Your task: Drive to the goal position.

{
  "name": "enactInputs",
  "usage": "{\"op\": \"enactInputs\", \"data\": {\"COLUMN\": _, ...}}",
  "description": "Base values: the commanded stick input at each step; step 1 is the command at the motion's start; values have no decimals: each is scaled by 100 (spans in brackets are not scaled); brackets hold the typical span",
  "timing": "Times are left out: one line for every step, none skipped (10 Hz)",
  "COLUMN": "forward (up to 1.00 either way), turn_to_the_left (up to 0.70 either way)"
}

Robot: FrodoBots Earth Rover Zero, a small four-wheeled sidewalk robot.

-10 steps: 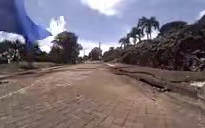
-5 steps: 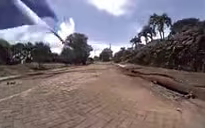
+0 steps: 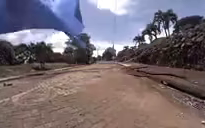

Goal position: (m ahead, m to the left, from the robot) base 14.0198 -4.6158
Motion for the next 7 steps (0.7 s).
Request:
{"op": "enactInputs", "data": {"forward": 70, "turn_to_the_left": -21}}
{"op": "enactInputs", "data": {"forward": 70, "turn_to_the_left": 0}}
{"op": "enactInputs", "data": {"forward": 70, "turn_to_the_left": 0}}
{"op": "enactInputs", "data": {"forward": 70, "turn_to_the_left": 0}}
{"op": "enactInputs", "data": {"forward": 70, "turn_to_the_left": 0}}
{"op": "enactInputs", "data": {"forward": 70, "turn_to_the_left": 0}}
{"op": "enactInputs", "data": {"forward": 70, "turn_to_the_left": 0}}
